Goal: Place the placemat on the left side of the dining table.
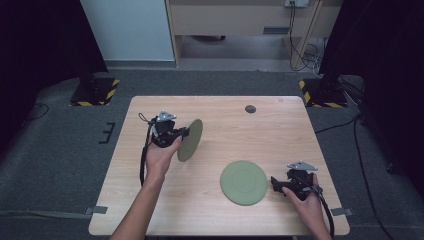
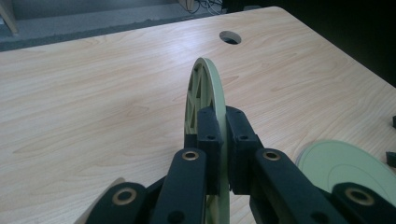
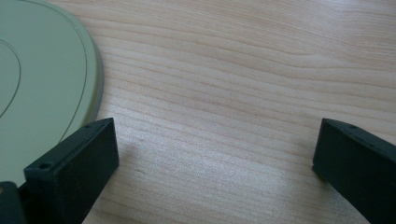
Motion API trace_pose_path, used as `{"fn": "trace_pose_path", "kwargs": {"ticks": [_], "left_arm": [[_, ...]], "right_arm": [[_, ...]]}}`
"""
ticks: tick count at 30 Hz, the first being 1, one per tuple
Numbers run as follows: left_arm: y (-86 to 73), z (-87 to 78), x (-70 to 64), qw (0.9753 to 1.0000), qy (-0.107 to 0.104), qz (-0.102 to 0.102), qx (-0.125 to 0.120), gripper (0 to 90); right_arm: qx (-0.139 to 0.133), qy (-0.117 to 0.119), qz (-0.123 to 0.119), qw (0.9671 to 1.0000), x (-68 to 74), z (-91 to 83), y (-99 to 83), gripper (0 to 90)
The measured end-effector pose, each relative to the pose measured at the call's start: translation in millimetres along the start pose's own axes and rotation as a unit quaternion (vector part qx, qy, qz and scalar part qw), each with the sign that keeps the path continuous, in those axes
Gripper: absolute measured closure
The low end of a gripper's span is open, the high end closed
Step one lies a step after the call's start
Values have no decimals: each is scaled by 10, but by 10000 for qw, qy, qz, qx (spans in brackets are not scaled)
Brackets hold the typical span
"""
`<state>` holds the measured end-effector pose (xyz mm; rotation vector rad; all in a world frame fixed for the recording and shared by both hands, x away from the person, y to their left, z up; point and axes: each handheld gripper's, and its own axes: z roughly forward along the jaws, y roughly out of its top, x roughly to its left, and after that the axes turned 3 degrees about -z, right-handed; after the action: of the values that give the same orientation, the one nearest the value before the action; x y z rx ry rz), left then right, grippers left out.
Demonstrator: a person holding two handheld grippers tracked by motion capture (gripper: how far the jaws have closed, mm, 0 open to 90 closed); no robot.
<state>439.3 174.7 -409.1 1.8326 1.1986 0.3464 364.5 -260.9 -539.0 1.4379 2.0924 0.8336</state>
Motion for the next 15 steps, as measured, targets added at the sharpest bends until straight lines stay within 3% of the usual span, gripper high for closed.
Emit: {"fn": "trace_pose_path", "kwargs": {"ticks": [5,15], "left_arm": [[-27,-25,61,9999,-8,-91,-65,857],[-85,-105,247,9995,193,-228,-110,856]], "right_arm": [[1,-1,1,10000,1,0,0,6],[6,-2,-6,10000,2,-2,0,8]]}}
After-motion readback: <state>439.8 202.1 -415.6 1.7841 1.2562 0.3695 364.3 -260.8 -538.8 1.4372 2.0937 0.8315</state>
